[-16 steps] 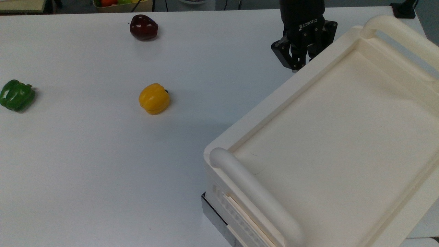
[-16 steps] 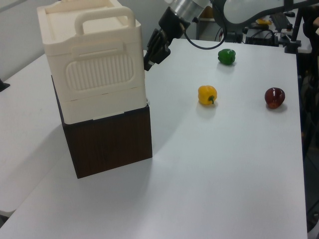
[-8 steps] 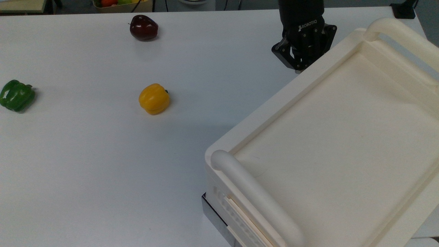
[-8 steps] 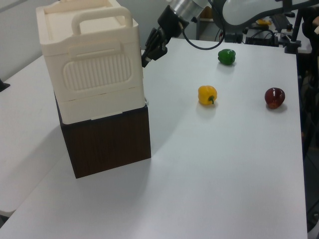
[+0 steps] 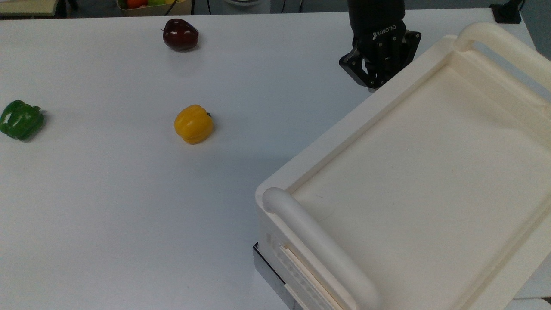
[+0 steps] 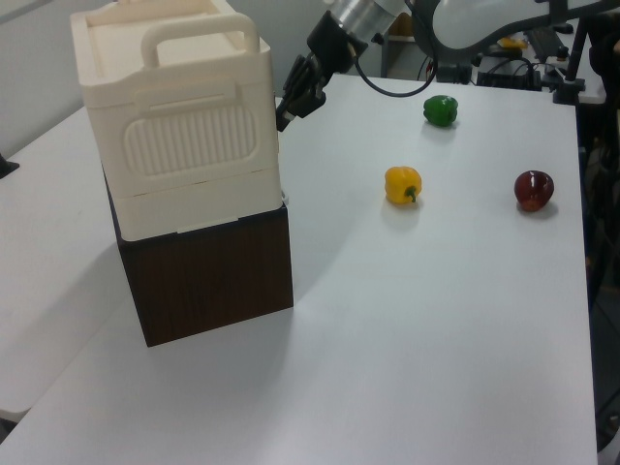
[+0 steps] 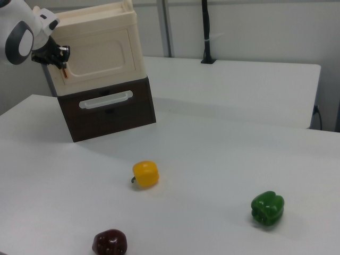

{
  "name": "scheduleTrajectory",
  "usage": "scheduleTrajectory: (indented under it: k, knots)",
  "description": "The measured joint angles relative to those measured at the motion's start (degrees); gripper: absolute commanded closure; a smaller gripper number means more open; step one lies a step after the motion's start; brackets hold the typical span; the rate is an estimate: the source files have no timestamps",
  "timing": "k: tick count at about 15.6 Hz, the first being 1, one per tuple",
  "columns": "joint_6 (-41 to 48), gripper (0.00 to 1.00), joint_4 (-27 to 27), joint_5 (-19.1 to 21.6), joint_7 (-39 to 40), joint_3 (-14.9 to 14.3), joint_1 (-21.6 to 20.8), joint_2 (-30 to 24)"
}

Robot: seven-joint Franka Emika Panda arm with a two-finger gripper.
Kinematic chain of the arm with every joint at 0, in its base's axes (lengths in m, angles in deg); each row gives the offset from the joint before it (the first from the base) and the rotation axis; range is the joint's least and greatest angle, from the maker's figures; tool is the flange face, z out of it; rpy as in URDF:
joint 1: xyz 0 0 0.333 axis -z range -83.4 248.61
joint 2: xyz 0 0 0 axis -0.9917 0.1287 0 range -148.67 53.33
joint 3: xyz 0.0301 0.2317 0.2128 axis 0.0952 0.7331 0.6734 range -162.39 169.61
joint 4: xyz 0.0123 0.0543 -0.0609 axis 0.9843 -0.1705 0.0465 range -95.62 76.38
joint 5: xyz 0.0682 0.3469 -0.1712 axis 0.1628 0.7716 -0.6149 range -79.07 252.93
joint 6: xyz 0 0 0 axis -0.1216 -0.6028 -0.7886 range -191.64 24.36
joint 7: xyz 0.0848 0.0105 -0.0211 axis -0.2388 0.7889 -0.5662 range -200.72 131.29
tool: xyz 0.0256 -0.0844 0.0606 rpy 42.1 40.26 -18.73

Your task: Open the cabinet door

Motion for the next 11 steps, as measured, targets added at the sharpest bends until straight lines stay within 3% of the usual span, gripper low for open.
scheduleTrajectory:
  k: [8, 10, 11]
  knots:
    - [13.54, 1.0, -0.99, 0.0, 0.15, -1.6, 1.55, -4.8]
    - [17.08, 0.87, -1.09, 0.0, 0.16, -2.04, 2.47, -5.78]
    - [19.56, 0.74, -1.13, 0.01, 0.16, -2.76, 2.85, -6.45]
